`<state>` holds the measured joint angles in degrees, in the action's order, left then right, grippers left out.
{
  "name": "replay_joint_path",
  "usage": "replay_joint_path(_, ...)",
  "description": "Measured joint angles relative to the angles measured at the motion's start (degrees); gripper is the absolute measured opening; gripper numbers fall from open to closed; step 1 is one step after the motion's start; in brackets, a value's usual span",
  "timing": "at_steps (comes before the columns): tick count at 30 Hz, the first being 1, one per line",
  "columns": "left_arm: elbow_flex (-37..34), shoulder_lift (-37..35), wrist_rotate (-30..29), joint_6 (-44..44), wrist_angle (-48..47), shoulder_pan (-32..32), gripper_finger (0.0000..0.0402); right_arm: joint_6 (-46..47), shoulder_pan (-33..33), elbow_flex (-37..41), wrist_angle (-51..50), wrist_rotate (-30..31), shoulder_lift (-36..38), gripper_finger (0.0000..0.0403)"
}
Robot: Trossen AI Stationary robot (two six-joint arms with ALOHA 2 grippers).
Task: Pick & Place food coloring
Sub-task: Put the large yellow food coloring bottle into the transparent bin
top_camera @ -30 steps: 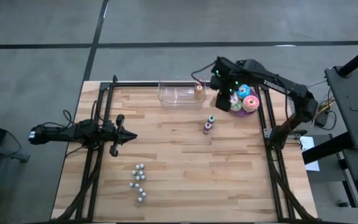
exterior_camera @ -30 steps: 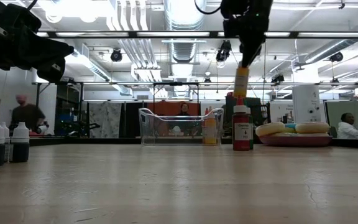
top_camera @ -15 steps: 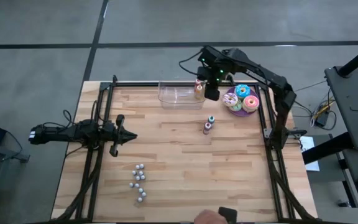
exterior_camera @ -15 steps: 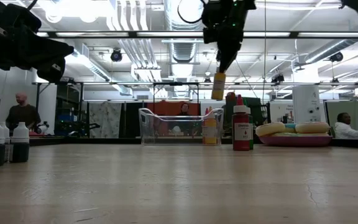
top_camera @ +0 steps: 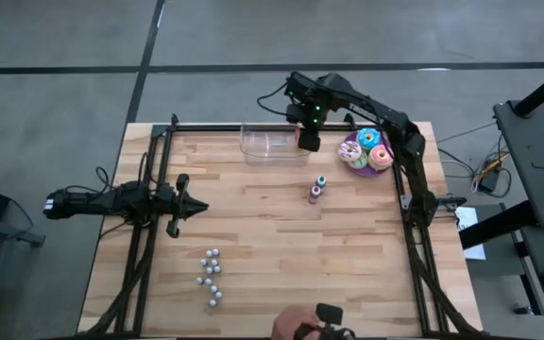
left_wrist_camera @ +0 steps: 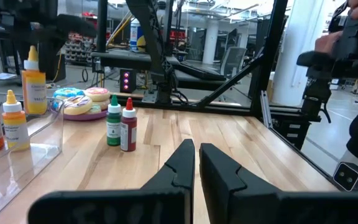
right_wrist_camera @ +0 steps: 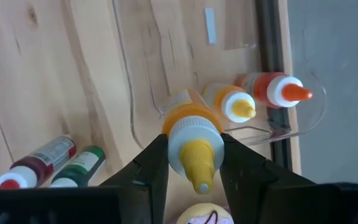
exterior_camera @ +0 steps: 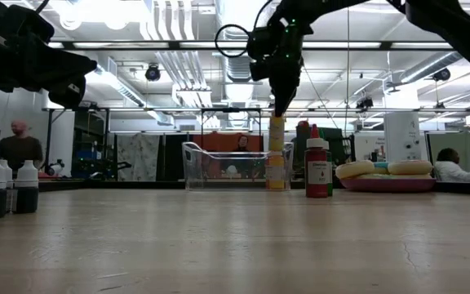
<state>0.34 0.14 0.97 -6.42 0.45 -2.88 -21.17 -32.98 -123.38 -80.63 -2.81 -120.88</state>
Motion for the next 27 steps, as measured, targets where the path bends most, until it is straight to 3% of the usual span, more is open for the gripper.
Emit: replay_joint_path(27, 0.00, 0.01, 0.00, 0.00, -0.01, -0.01, 0.0000, 6.22, -1.52, 9.77, 7.37, 2.92, -0.13, 0.0111)
